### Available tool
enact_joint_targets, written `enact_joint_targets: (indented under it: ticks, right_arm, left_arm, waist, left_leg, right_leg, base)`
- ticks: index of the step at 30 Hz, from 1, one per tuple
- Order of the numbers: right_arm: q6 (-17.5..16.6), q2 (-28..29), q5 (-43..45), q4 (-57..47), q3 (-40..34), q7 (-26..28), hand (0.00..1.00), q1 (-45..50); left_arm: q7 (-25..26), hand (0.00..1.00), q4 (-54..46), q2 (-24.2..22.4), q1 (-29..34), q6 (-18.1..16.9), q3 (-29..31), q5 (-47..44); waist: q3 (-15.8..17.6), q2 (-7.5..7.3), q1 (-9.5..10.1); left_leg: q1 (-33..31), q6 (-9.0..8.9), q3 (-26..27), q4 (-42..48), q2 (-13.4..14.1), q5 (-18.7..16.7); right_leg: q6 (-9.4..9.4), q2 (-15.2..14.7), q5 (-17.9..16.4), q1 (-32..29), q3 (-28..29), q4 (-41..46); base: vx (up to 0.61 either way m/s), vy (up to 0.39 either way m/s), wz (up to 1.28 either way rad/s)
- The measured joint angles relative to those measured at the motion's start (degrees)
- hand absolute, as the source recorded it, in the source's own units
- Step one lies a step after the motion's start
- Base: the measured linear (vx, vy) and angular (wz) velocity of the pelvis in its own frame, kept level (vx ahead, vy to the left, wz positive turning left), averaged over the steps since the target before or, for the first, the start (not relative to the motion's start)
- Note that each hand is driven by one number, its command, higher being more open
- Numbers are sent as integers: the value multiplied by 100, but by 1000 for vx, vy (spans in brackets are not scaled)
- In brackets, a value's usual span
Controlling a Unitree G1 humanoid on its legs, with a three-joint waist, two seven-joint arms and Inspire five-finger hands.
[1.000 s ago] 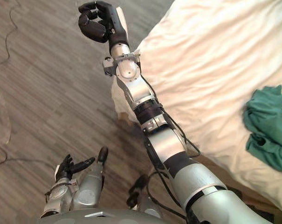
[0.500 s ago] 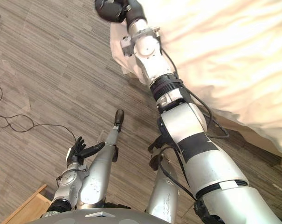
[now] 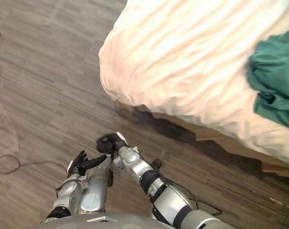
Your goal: Tidy up the quilt and then pick up the clothes from the bed and put them into the laundry hamper
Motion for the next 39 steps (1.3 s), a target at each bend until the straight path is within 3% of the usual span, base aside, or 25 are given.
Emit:
enact_joint_targets:
  ticks: [2,4,7,10,14,17,19,22,26,28,32,34,36,38,39]
  right_arm:
    - [-86,5,530,-1242,-128,236,0,43]
    - [-396,37,1234,-2530,-404,425,0,27]
    - [-761,58,1798,-3598,-900,506,0,-206]
    - [-1077,6,2201,-3962,-1440,479,0,-596]
    - [-1088,-430,2244,-3697,-1900,309,0,-1261]
    - [-1068,-745,2246,-2765,-2235,112,0,-2331]
    - [-1074,-1092,2562,-1983,-2568,-72,0,-3359]
    - [-1137,-1552,2858,-1349,-2883,-222,0,-4153]
    - [-1146,-1967,3087,-632,-3380,-376,0,-4248]
    - [-1316,-1962,3262,-883,-3567,-176,0,-3928]
    - [-1537,-1587,3357,-1620,-4103,149,0,-2641]
    - [-1676,-1158,3436,-1873,-4448,421,0,-1884]
    - [-1705,-747,3595,-1982,-4737,644,0,-798]
    - [-1682,-595,3623,-1902,-5056,638,0,-300]
    - [-1642,-453,3751,-1594,-5491,546,0,372]
  left_arm:
    - [-45,100,0,-12,2,0,-118,3]
    - [-83,100,16,-50,35,10,-295,9]
    - [-83,100,15,-15,142,13,-332,8]
    - [-53,100,16,112,253,13,-326,4]
    - [-49,100,25,266,260,9,-325,3]
    - [-63,100,-3,229,235,-17,-329,0]
    - [-61,100,-118,187,211,-59,-328,-4]
    - [-31,100,-243,199,156,-148,-323,-29]
    - [2,100,-340,168,72,-179,-320,-75]
    - [7,100,-340,67,4,-181,-297,-76]
    - [-77,100,-438,-98,-190,-262,-242,-83]
    - [-124,100,-426,-137,-311,-256,-95,-270]
    - [-212,100,-193,-114,-460,-228,254,-314]
    - [-240,100,-73,-93,-511,-200,310,-439]
    - [-301,100,6,-64,-507,-129,336,-519]
  waist:
    - [-110,-35,-83]
    - [-220,-35,-97]
    - [-358,-36,-108]
    - [-384,-19,-141]
    - [-364,19,-169]
    - [-197,260,-150]
    - [92,534,-58]
    - [449,761,54]
    - [713,792,91]
    - [726,790,88]
    - [718,754,-3]
    - [681,650,-167]
    - [453,303,-443]
    - [340,149,-545]
    - [179,-49,-608]
  left_leg:
    - [65,-17,37,0,36,-13]
    - [127,-45,124,2,38,-27]
    - [195,-21,238,4,28,-17]
    - [256,-31,354,5,22,-25]
    - [170,-34,430,5,50,-27]
    - [-48,10,435,6,71,25]
    - [-314,43,415,5,92,123]
    - [-696,74,381,5,115,233]
    - [-1114,122,539,5,101,300]
    - [-1160,122,643,5,52,299]
    - [-866,118,859,5,47,296]
    - [-668,114,966,2,55,249]
    - [-375,131,1225,-4,88,10]
    - [-253,127,1305,-7,85,-56]
    - [-88,86,1416,-9,86,-160]
  right_leg:
    - [-9,48,41,64,10,-63]
    - [-4,50,50,77,83,-71]
    - [21,52,113,73,199,-102]
    - [19,53,140,44,326,-110]
    - [-16,165,261,-46,417,-287]
    - [-45,246,461,-220,465,-436]
    - [-71,317,661,-411,486,-634]
    - [-106,406,904,-681,491,-902]
    - [-102,441,1267,-1070,654,-1254]
    - [-83,411,1353,-1161,790,-1347]
    - [-77,404,1370,-967,974,-1369]
    - [-74,419,1341,-829,1065,-1375]
    - [-27,458,1309,-701,1286,-1410]
    - [-24,469,1313,-585,1342,-1479]
    - [-2,492,1331,-443,1443,-1589]
  base:
    - [0,-67,-17]
    - [17,-51,-15]
    - [58,-25,-18]
    - [61,-27,-20]
    - [26,-30,-18]
    - [-23,-14,-10]
    - [-96,-10,-5]
    - [-108,-17,-8]
    - [-18,0,-21]
    - [58,13,-28]
    - [70,-3,-17]
    - [54,-17,-27]
    - [51,-12,-50]
    - [53,-7,-25]
    - [64,-8,-25]
